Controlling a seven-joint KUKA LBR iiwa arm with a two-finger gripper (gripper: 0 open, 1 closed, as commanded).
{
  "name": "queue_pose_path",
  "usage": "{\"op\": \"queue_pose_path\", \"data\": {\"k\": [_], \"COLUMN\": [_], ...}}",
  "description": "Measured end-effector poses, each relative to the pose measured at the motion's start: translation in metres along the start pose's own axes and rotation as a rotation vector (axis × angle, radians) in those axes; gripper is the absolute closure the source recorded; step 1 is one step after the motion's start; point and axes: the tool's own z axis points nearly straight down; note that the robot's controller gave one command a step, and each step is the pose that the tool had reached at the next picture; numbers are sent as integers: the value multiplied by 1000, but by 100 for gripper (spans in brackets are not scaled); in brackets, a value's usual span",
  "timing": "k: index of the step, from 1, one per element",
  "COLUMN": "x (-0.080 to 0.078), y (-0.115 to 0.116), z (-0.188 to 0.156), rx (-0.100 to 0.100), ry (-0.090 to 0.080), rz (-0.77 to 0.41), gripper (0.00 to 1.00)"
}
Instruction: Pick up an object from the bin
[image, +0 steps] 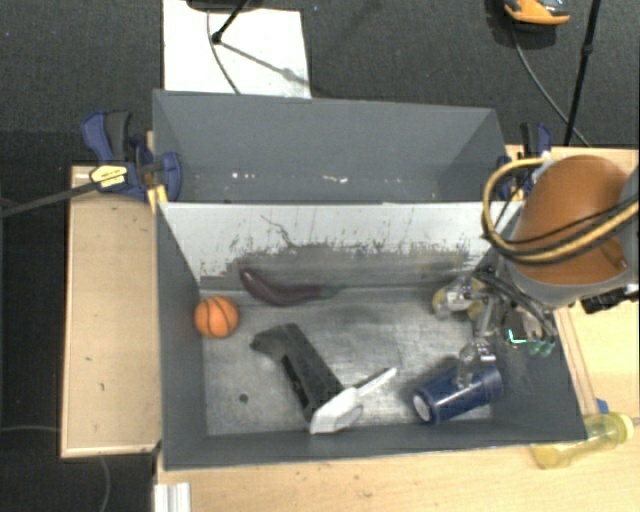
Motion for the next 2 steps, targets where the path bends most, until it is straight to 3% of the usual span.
{"op": "queue_pose_path", "data": {"k": [1,2], "x": [-2,4], "y": [0,-3], "z": [-4,37], "rx": [1,2], "ry": [-8,-14], "rz": [-2,-69], "gripper": [0,0]}}
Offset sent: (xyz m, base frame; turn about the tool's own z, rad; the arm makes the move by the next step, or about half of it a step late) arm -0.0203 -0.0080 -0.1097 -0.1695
